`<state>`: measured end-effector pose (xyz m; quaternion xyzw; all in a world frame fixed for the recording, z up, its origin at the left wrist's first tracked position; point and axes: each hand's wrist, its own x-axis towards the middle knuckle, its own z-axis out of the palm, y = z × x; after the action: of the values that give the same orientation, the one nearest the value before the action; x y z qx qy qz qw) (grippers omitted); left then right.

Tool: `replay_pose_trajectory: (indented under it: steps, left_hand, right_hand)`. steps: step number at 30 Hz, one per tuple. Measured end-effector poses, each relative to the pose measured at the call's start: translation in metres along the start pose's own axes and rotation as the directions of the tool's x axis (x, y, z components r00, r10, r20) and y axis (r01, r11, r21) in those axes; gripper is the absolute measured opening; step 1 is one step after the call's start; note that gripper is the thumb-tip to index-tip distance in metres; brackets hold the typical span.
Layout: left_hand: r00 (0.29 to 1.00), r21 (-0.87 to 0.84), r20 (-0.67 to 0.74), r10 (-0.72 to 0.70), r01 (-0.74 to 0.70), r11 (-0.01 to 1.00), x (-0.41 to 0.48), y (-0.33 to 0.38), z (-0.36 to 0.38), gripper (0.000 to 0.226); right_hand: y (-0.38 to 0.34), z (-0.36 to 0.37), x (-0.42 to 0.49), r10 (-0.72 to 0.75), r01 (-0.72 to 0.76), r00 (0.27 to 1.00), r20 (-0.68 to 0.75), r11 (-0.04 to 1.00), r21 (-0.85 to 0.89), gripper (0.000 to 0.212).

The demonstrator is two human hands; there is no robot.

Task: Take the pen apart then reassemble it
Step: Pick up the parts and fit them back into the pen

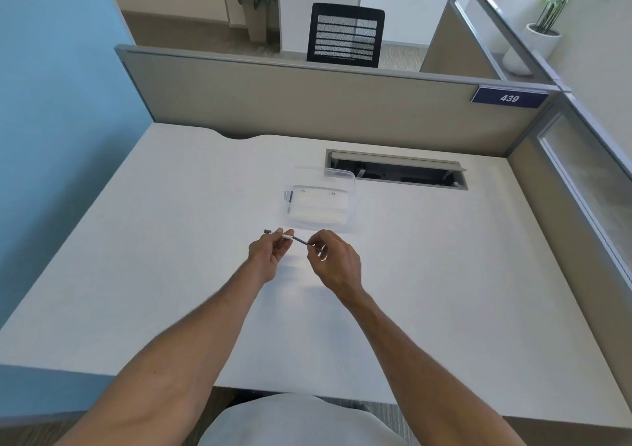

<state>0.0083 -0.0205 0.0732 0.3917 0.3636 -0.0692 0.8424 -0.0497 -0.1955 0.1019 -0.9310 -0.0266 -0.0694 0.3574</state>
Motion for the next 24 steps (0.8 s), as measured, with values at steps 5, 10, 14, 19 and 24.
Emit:
replay_pose_trajectory:
  steps: [5,10,14,19,24]
  left_hand:
    - [1.000,0.012,0.000,-0.026,0.026,1.000,-0.005,0.002,0.000,0.007]
    - [0.999,0.005,0.008,-0.039,0.039,0.999,-0.007,0.002,0.000,0.002]
    - [0.999,0.004,0.007,-0.033,0.033,0.999,-0.006,0.000,-0.001,0.005]
    - [1.000,0.002,0.014,-0.012,0.012,1.000,-0.003,-0.002,-0.001,0.004]
    - [0.999,0.010,0.038,-0.005,0.004,1.000,-0.001,0.000,0.001,0.005]
  right_hand:
    - [0.000,0.003,0.001,0.024,-0.024,1.000,0.019,1.000,-0.014,0.006]
    - [0.002,0.002,0.002,0.026,-0.026,1.000,0.004,0.999,-0.036,0.005]
    - [0.002,0.001,0.004,0.011,-0.012,1.000,-0.015,0.999,-0.038,0.007]
    - [-0.001,0.001,0.008,-0.038,0.037,0.999,-0.004,0.999,-0.036,0.014]
    - [-0.003,0.004,0.013,-0.097,0.097,0.995,0.001,0.995,-0.024,0.012]
